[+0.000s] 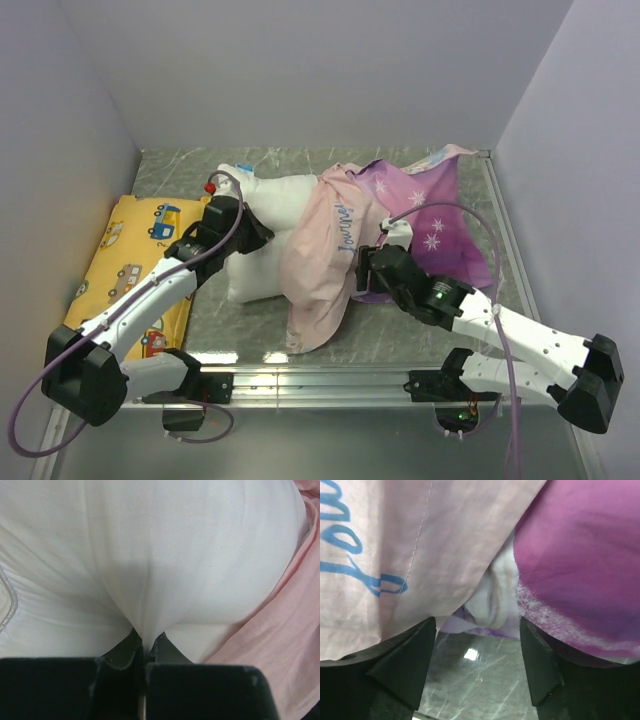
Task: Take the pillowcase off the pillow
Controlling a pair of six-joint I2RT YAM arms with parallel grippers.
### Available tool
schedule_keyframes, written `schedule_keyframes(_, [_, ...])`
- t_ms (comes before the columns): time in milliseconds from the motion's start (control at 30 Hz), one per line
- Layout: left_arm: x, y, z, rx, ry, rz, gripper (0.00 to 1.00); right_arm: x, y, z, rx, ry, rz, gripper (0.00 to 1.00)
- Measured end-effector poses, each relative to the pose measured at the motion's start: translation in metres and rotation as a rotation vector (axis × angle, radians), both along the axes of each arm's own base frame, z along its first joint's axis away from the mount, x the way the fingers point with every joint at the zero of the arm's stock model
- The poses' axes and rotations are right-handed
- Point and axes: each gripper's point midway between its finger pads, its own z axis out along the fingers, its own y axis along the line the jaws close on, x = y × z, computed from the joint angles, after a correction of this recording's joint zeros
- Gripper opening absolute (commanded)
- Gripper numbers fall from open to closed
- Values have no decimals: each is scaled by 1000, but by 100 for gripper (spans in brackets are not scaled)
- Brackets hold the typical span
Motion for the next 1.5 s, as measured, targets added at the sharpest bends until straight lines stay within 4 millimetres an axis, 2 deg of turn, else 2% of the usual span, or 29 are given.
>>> schedule_keyframes(200, [-2, 1, 5, 22, 8, -13, 0, 16, -13, -16, -121, -15, -103, 45])
schedule_keyframes(300, [-2, 2, 9, 27, 0, -17, 0, 25, -18, -12, -162, -39, -139, 28])
schedule_keyframes(333, [-2, 3, 11, 29, -2, -18, 1, 28, -19, -9, -166, -48, -144, 14])
schedule_keyframes(433, [-1, 5, 14, 36, -6, -19, 1, 35, -20, 1, -162, -73, -157, 0])
schedule_keyframes(533, [1, 11, 18, 42, -3, -12, 1, 44, -28, 13, -155, -89, -194, 0])
schedule_keyframes(600, [4, 17, 23, 39, -4, -5, 1, 54, -43, 19, -145, -90, -252, 0])
schedule_keyframes(733, [19, 43, 45, 5, -19, 39, 0, 73, -103, 32, -78, -84, -431, 0])
schedule_keyframes(867, [34, 78, 72, -49, -50, 99, 0, 77, -151, 42, 11, -71, -558, 0])
schedule_keyframes(967, [41, 99, 79, -74, -54, 140, 1, 78, -160, 46, 54, -39, -572, 0])
schedule_keyframes(1100, [44, 100, 71, -91, -28, 128, 0, 77, -150, 50, 94, -22, -523, 0])
schedule_keyframes(1133, [46, 99, 67, -89, -22, 124, 0, 76, -147, 51, 104, -19, -508, 1])
schedule_keyframes(1167, [48, 98, 61, -84, -14, 118, 1, 74, -143, 53, 114, -21, -490, 7])
schedule_keyframes(1200, [49, 95, 54, -77, -2, 108, 1, 71, -137, 56, 126, -26, -460, 25])
schedule_keyframes(1267, [52, 90, 39, -60, 20, 100, 0, 65, -127, 64, 143, -50, -406, 44])
schedule_keyframes(1300, [53, 88, 31, -53, 29, 97, 1, 61, -122, 71, 153, -68, -373, 58])
schedule_keyframes(1400, [49, 82, 13, -39, 44, 92, 0, 58, -113, 83, 154, -97, -317, 71])
schedule_keyframes(1500, [45, 78, 2, -33, 33, 88, 0, 70, -109, 97, 145, -111, -308, 77])
